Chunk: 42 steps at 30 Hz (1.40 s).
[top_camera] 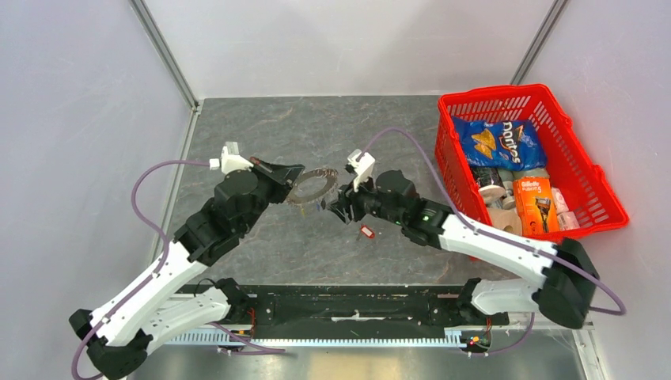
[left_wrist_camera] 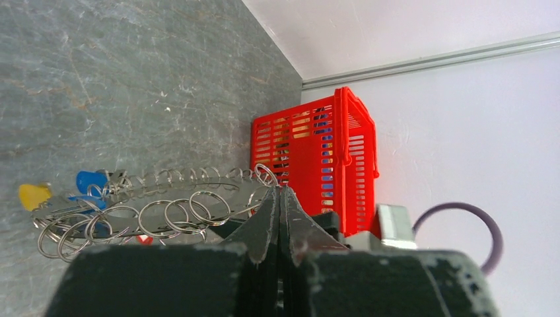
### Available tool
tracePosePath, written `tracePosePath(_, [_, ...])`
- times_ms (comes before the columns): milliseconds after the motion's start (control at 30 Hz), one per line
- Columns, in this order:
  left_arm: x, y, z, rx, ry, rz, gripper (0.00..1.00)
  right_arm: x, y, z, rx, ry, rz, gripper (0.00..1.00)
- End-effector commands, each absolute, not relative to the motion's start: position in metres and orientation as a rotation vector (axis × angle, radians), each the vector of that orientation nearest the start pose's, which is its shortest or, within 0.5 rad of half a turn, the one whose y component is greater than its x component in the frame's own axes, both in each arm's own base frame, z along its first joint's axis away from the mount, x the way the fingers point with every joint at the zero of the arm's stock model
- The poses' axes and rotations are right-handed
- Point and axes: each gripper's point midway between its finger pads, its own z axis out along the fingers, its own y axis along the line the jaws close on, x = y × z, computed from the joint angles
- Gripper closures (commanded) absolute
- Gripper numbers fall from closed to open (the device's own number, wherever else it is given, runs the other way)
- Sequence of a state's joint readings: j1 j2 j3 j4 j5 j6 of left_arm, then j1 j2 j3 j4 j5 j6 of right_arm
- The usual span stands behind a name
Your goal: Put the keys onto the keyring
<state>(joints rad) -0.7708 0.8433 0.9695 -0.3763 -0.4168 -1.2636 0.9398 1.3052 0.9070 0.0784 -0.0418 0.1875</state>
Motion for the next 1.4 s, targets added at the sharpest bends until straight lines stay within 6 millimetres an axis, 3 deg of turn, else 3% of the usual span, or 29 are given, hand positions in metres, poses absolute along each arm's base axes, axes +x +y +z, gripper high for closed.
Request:
tracePosePath(0, [0.24,-0.189,0.326,-0.861,1.757,-1.117,0.98,0.209,0.331,0.232,-0.761,1.792,0.866,0.44])
tracePosePath(133, [0.232,-0.19,0.304,-0.908,1.802,-1.148,0.98,0.195,0.312,0.244,-0.762,1.773,0.868,0.44])
tracePosePath(267, [0.24,-0.188,0.274,-0.948,1.821,-1.073,0.98,0.195,0.302,0.245,-0.757,1.785,0.824,0.44])
tracePosePath(367, [0.258,-0.186,0.25,-0.962,1.858,-0.975,0.98,0.199,0.299,0.24,-0.749,1.804,0.793,0.44])
tracePosePath(533, [0.295,-0.182,0.19,-1.052,1.957,-0.915,0.98,0.209,0.295,0.222,-0.724,1.865,0.717,0.44])
tracePosePath(733, [0.335,-0.167,0.157,-1.129,1.965,-0.853,0.98,0.215,0.297,0.203,-0.722,1.931,0.667,0.44])
tracePosePath(1000, [0.384,-0.158,0.137,-1.184,1.974,-0.83,0.98,0.218,0.31,0.179,-0.772,2.005,0.656,0.44])
tracePosePath(1133, [0.41,-0.146,0.142,-1.152,1.957,-0.849,0.97,0.219,0.317,0.169,-0.807,2.053,0.646,0.43])
tracePosePath(1233, [0.414,-0.143,0.155,-1.087,1.972,-0.906,0.84,0.22,0.321,0.163,-0.828,2.082,0.64,0.43])
tracePosePath(1367, [0.409,-0.136,0.18,-0.982,1.939,-0.895,0.57,0.216,0.335,0.157,-0.861,2.115,0.698,0.43])
